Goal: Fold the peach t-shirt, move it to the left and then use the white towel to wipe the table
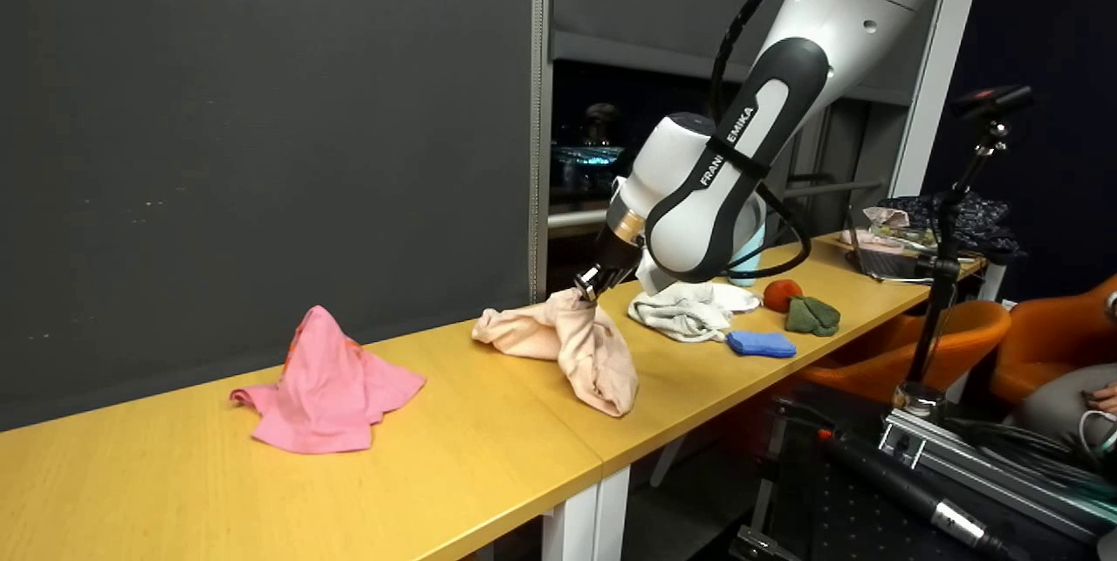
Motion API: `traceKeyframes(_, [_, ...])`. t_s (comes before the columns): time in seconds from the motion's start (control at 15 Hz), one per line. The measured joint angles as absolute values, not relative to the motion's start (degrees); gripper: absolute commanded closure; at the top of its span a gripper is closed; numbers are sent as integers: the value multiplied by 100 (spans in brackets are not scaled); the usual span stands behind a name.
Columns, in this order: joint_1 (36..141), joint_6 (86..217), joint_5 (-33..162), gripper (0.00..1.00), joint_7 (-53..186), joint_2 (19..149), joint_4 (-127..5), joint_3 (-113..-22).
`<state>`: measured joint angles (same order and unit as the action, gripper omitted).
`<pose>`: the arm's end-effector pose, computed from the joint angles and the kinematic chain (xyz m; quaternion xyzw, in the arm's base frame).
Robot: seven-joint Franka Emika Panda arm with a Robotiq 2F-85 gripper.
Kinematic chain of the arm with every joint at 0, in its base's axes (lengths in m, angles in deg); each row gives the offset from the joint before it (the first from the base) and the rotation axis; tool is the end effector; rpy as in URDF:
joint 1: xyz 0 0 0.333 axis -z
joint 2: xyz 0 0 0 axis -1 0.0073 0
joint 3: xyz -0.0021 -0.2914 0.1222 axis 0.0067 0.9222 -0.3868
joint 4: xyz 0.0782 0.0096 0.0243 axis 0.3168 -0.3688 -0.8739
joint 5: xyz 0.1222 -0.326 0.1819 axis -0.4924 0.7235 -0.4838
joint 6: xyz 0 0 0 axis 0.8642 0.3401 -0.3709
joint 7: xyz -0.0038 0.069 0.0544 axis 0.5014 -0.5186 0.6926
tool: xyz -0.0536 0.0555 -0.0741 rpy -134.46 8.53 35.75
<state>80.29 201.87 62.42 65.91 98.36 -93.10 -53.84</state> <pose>0.5928 -0.0795 0.2073 0.9602 -0.0655 0.2599 0.0781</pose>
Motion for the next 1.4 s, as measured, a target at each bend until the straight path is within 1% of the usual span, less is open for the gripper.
traceKeyframes(0.33, [7887,19937,6242,99,6545,9779,-9898,-5337])
traceKeyframes(0.4, [7848,19927,6242,94,6513,9777,-10019,-5337])
traceKeyframes(0.47, [7816,19920,6242,69,6477,9776,-10128,-5336])
traceKeyframes(0.53, [7786,19914,6242,69,6449,9773,-10225,-5336])
traceKeyframes(0.67, [7727,19903,6241,57,6382,9769,-10353,-5313])
traceKeyframes(0.73, [7687,19888,6240,49,6347,9759,-10392,-5282])
traceKeyframes(0.87, [7597,19815,6240,36,6276,9702,-10423,-5182])
traceKeyframes(1.07, [7432,19770,6240,13,6182,9491,-10457,-4958])
traceKeyframes(1.2, [7388,19765,6240,1,6142,9316,-10456,-4904])
traceKeyframes(1.4, [7384,19561,6239,0,5977,9109,-10437,-5013])
